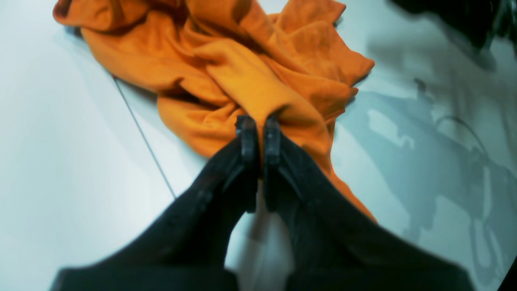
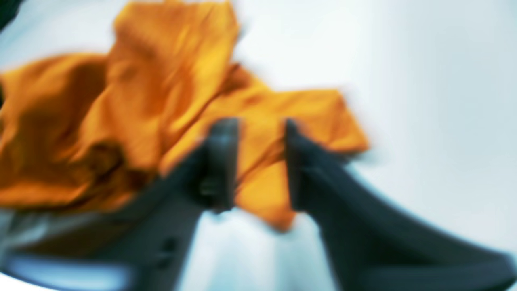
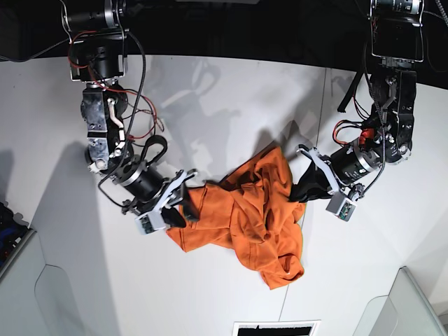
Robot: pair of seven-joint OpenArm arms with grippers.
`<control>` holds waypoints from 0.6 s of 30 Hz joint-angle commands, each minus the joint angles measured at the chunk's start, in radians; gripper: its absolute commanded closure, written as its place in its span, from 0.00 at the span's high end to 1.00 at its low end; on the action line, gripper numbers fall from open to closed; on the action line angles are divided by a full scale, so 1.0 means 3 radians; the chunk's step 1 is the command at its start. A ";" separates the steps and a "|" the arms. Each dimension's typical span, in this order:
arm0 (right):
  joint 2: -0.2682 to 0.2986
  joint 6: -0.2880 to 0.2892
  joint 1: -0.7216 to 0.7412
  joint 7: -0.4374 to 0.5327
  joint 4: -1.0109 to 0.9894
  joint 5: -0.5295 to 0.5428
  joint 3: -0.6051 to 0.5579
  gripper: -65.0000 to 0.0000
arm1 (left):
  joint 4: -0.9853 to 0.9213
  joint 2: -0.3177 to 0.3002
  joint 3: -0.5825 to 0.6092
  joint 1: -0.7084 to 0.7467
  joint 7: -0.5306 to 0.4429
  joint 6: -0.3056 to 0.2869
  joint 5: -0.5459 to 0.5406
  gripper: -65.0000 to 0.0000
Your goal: Layout the t-shirt on the table in an organized manner, then fold the t-shirt properly
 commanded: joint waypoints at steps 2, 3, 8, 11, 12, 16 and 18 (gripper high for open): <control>-0.0018 -0.0020 0.0032 0.0097 0.0033 -0.0062 -0.0209 0.52 | 0.0057 -0.0033 -0.0022 -0.0018 -0.0080 -0.0038 -0.0066 0.00; -0.0018 -0.0053 0.0024 0.0108 0.0006 -0.0161 -0.0320 0.52 | 0.0057 -0.0033 -0.0020 -0.0001 -0.0080 -0.0039 -0.0069 0.00; -0.0018 -0.0559 0.0018 0.0404 -0.0267 -0.0610 -0.0749 0.52 | 0.0057 -0.0018 -0.0020 0.0125 -0.0081 -0.0039 -0.0069 0.00; -0.0050 -0.0745 0.0019 0.0548 -0.0420 -0.0758 -0.0832 0.52 | 0.0057 -0.0014 -0.0022 0.0178 -0.0081 -0.0039 -0.0067 0.00; -0.0071 -0.0758 0.0019 0.0548 -0.0455 -0.0801 -0.0832 0.51 | 0.0057 -0.0014 -0.0022 0.0186 -0.0081 -0.0039 -0.0069 0.00; -0.0112 -0.0765 0.0018 0.0549 -0.0529 -0.0835 -0.0832 0.24 | 0.0057 -0.0013 -0.0020 0.0207 -0.0083 -0.0039 -0.0070 0.00; -0.0109 -0.0765 0.0034 0.0605 -0.0528 -0.0839 -0.0825 0.07 | 0.0057 -0.0014 -0.0022 0.0211 -0.0081 -0.0039 -0.0067 0.00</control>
